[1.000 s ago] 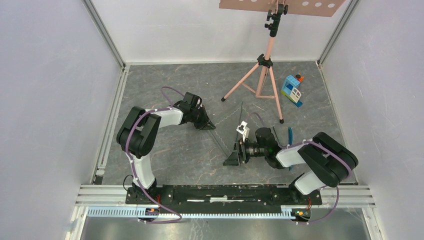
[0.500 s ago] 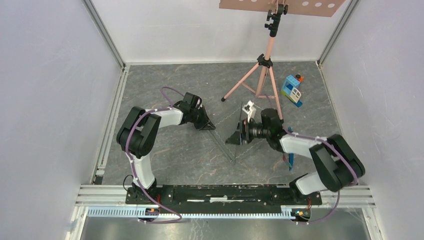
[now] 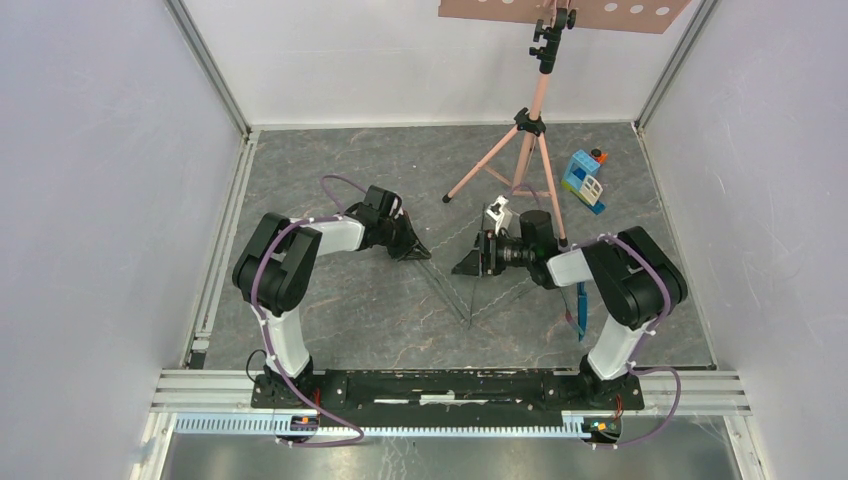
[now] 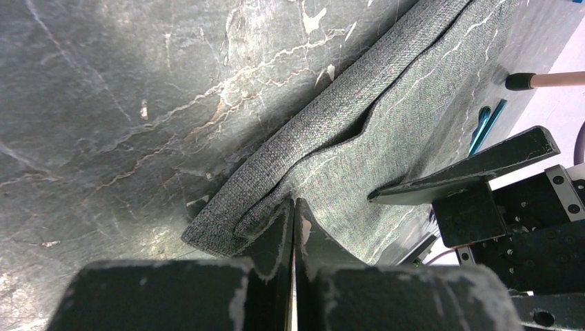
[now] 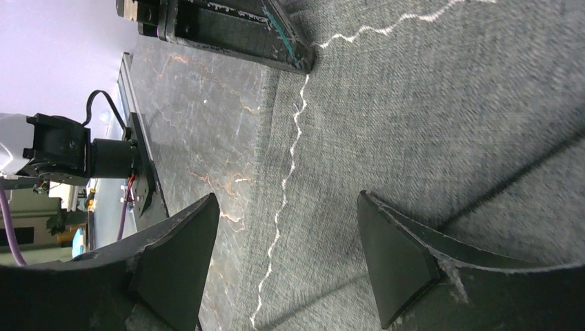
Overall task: Fold the napkin into a case and place the utensils inside
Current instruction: Smooth out the upper triangle-folded napkin at the center of the board, then pick up the upper triangle-folded napkin from the center of the board.
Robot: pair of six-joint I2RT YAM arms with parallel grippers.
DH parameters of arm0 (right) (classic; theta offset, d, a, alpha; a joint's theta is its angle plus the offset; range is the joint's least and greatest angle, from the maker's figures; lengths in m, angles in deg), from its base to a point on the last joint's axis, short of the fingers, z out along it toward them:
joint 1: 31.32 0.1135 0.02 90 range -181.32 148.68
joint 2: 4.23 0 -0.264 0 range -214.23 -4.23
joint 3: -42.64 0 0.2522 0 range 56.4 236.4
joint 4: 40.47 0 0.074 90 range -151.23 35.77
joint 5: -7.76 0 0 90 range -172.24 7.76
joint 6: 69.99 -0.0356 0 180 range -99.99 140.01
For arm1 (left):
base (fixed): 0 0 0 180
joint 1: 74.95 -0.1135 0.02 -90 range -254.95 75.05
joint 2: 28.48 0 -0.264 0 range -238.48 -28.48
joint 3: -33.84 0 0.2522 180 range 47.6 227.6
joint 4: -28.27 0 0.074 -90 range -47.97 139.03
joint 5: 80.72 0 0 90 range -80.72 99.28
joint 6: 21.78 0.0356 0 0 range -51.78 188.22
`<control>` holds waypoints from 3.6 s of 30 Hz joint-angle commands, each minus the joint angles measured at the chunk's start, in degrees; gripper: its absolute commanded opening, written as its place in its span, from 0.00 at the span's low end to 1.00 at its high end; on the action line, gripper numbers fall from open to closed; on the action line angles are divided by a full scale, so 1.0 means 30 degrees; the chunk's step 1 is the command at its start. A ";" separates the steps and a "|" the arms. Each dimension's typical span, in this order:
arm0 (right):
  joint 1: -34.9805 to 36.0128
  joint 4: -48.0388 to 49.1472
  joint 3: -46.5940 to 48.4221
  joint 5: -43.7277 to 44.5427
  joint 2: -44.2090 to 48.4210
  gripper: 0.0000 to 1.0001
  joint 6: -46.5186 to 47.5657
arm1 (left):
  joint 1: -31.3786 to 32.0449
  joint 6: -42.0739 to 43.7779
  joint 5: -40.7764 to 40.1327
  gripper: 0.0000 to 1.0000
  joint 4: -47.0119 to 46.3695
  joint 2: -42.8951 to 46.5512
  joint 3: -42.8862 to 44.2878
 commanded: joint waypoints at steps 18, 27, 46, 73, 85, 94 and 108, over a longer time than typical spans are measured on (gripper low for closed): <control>-0.1758 -0.0588 0.2866 0.2090 -0.0203 0.81 -0.0099 | -0.0404 0.0585 -0.1742 0.02 0.0827 -0.0777 -0.0913; -0.1864 -0.4655 0.3075 0.6056 -0.0017 0.81 0.2781 | -0.0391 0.0636 -0.1639 0.02 0.0703 -0.0682 -0.1000; 0.7195 -1.6521 0.4272 1.4926 0.7414 0.74 0.7044 | -0.0585 0.2182 0.0121 0.49 0.1817 0.7214 -0.1767; 1.2936 -1.8646 0.6192 1.8901 0.2532 0.61 0.6566 | -0.1432 0.2463 -0.1630 0.55 0.4793 1.4625 -0.5984; 1.2959 -1.6718 0.3857 2.1212 0.2474 0.17 0.7032 | -0.1420 0.1971 -0.1507 0.58 0.4517 1.4550 -0.6728; 1.2970 -1.6515 0.4564 2.0262 0.4266 0.00 0.7936 | 0.0116 -0.5291 -0.0964 0.69 -0.2387 1.1834 -0.9016; 1.2658 -1.5971 0.4295 1.9360 0.5631 0.00 0.7770 | 0.2722 -1.3845 -0.6414 0.66 -0.8737 0.6656 -0.9959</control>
